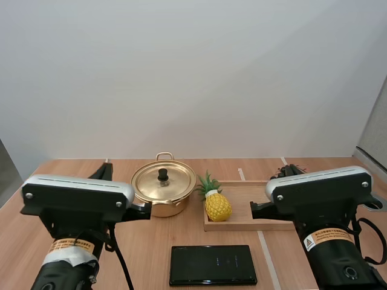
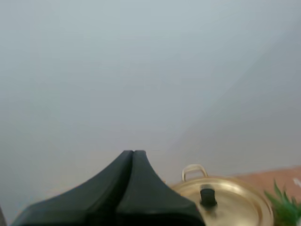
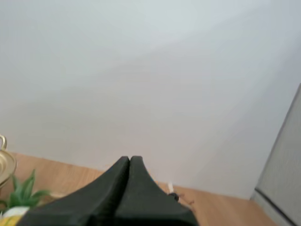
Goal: Open the pot, put the grape inside, and close it
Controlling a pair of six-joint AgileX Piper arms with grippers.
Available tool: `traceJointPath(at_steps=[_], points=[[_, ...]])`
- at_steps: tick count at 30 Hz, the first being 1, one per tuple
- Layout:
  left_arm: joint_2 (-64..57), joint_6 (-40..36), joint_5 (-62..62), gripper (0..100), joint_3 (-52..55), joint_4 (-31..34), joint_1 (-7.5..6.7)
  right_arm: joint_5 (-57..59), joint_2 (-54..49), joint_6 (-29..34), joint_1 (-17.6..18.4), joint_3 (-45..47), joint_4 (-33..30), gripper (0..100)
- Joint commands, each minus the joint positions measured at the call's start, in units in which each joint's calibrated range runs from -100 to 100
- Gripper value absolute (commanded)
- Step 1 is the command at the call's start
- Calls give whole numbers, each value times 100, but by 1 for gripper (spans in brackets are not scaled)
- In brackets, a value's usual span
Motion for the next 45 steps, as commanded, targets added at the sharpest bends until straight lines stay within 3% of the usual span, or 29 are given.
traceJointPath(at_steps=[1,3,7,10,13,18,24,27,32,39,45], points=[[0,-110,-2065,0,0,-77,2,-977,34,-484,-22,-277,-81,0],[0,13,-2868,0,0,-77,2,-993,34,-624,-22,-563,12,0],[0,546,-3233,0,-312,-77,2,-238,34,-654,-22,-1653,972,0],[0,537,-3122,0,-991,-178,2,932,81,-654,-22,-2750,1327,0],[0,537,-2080,0,-1894,-512,2,2516,328,-615,-22,-3961,1476,0],[580,537,51,0,-3660,-1150,2,5284,1184,-237,-22,-6146,1291,0],[1764,537,1928,0,-5824,-1166,2,8403,2873,542,-22,-8639,146,0],[2585,309,3162,0,-6897,-1166,2,9851,3733,956,-22,-9544,-33,0],[3929,90,5214,0,-8267,-1133,2,11384,4817,956,-22,-10251,-12,0],[5399,-21,7587,0,-9065,-1133,2,11384,5901,956,-22,-10263,-12,0],[6313,-21,8601,0,-9061,-1107,2,11384,6428,956,-22,-9960,-177,0]])
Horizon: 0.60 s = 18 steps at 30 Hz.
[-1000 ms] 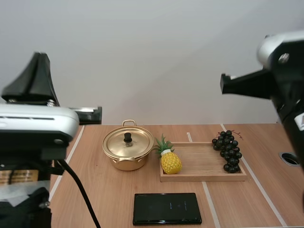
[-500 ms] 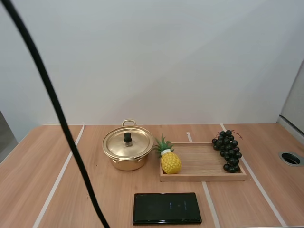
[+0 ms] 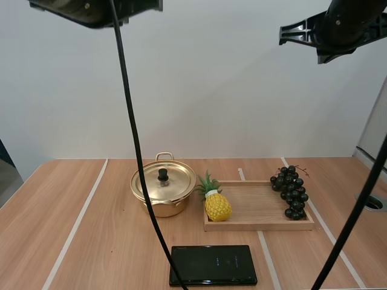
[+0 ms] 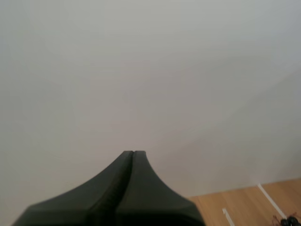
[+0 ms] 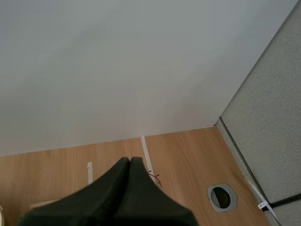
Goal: Open the pot, put the grape inside, and close it
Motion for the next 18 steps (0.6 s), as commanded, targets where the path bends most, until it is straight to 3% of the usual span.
traceJointPath(at_steps=[1,12,18], points=[[381,-62,364,0,-57,-23,2,9,166,15,-22,217,-69,0],[1388,-62,607,0,34,-23,2,9,638,250,-22,1430,-69,0],[1823,-27,820,0,34,16,2,9,638,257,-22,1639,-69,0]])
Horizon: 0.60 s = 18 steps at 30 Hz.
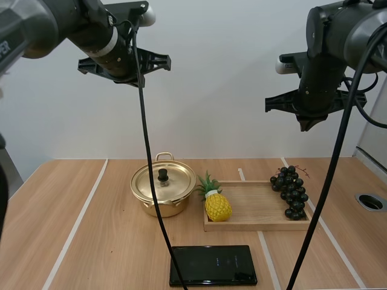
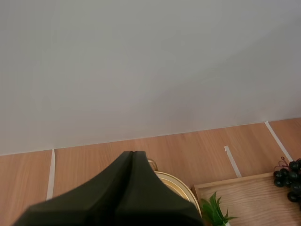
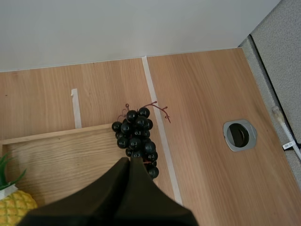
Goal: Open the pot, put the grape inside, and close it
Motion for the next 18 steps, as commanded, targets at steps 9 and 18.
traceJointPath(at_steps=[9,18], points=[[442,-27,504,0,25,5,2,5,-48,33,-22,25,-143,0],[442,-27,564,74,25,576,2,5,-48,-5,-22,25,-377,77]])
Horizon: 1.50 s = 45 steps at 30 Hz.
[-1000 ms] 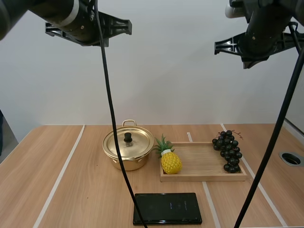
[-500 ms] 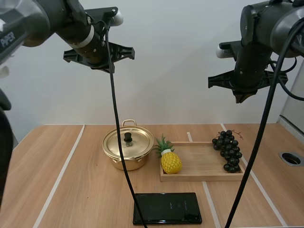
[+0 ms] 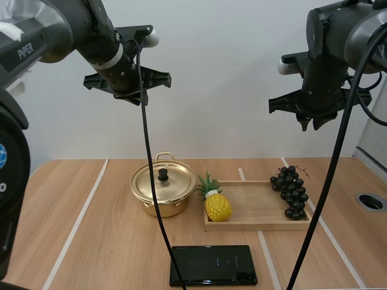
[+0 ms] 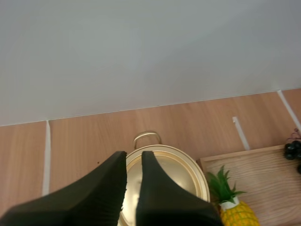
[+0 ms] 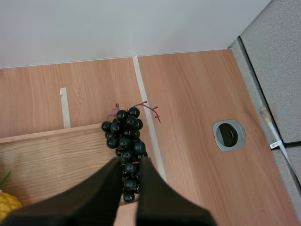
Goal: Open the pot, put the grape inside, and close it
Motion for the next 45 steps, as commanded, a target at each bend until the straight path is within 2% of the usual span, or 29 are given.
traceJointPath(at_steps=[1,2,7,12,16,20,24,32,36,42,45], points=[[12,-27,8,100,-1,493,2,3,-48,-41,-22,25,-110,95],[12,-27,8,100,-1,704,2,3,-48,-41,-22,25,-183,100],[12,-27,-144,100,-1,1616,2,3,-48,-30,-22,25,-408,100],[12,-27,-168,100,-1,1673,2,3,-48,-30,-22,25,-385,100],[26,82,-147,100,-1,1371,2,3,-48,-30,-22,25,-385,100],[26,513,249,100,-1,628,2,3,-48,-30,-22,25,-385,100],[38,580,454,100,-1,62,2,3,-48,-30,-22,25,-385,100],[264,583,787,100,92,-25,2,3,-48,-30,-22,25,-385,100],[465,1048,678,100,498,-139,2,3,-48,-39,-22,25,-385,100],[731,1831,383,100,1168,-870,2,3,-48,-59,-22,25,-385,100],[881,1955,63,100,1405,-1032,2,3,-48,-183,-22,25,-385,100]])
